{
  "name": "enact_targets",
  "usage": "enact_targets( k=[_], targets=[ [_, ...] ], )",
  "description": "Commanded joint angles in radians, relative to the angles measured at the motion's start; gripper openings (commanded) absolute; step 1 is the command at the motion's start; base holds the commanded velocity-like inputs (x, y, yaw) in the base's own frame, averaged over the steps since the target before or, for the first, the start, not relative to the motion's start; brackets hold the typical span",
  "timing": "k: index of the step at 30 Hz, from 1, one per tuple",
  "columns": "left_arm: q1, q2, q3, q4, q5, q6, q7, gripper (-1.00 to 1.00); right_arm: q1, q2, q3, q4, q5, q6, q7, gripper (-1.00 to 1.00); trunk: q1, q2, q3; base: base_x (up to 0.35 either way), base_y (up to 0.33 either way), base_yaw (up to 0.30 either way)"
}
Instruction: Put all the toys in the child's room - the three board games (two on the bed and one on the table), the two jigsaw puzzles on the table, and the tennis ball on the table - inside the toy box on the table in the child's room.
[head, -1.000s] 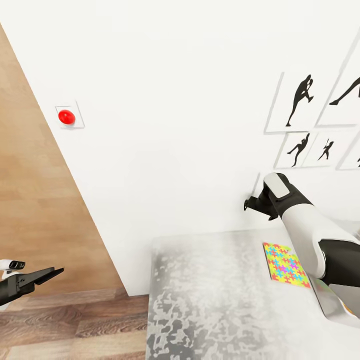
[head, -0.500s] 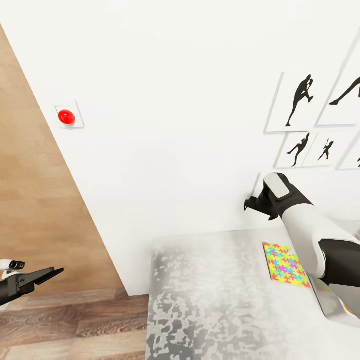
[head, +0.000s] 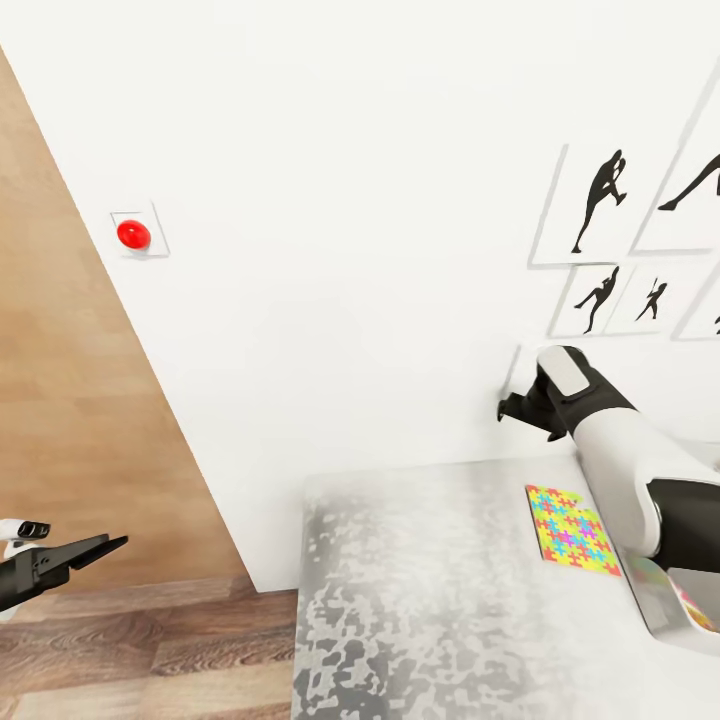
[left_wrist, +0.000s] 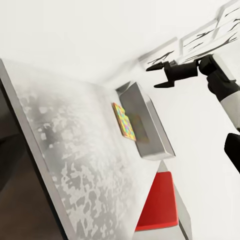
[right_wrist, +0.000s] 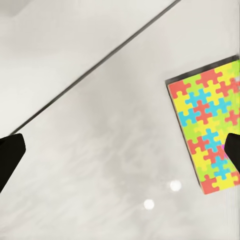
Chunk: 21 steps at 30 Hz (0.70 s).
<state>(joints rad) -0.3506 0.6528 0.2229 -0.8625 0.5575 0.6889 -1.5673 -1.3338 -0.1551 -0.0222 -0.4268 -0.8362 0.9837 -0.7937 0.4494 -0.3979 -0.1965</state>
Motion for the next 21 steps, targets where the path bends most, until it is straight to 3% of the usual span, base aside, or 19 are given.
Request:
enact_targets(
  k=[1, 8, 17, 21],
  targets=[
    [-0.001, 0.000, -0.001, -0.001, 0.000, 0.011, -0.004, 1.00, -0.001, -0.004, -0.002, -0.001, -0.008, 0.003, -0.009, 1.00, 0.001, -0.002, -0.002, 0.000, 0.000, 0.000],
    [-0.001, -0.009, -0.003, -0.020, 0.001, 0.016, -0.004, 1.00, -0.001, -0.021, -0.002, -0.001, -0.008, 0.003, -0.009, 1.00, 0.001, -0.002, -0.002, 0.000, 0.000, 0.000],
    [-0.009, -0.022, -0.008, -0.072, 0.002, 0.050, -0.002, 1.00, -0.001, -0.024, -0.002, -0.001, -0.008, 0.003, -0.009, 1.00, 0.001, -0.002, -0.002, 0.000, 0.000, 0.000],
    [-0.011, -0.058, -0.016, -0.123, -0.001, 0.108, 0.036, 1.00, -0.001, -0.023, -0.002, -0.001, -0.008, 0.003, -0.009, 1.00, 0.001, -0.002, -0.002, 0.000, 0.000, 0.000]
  ],
)
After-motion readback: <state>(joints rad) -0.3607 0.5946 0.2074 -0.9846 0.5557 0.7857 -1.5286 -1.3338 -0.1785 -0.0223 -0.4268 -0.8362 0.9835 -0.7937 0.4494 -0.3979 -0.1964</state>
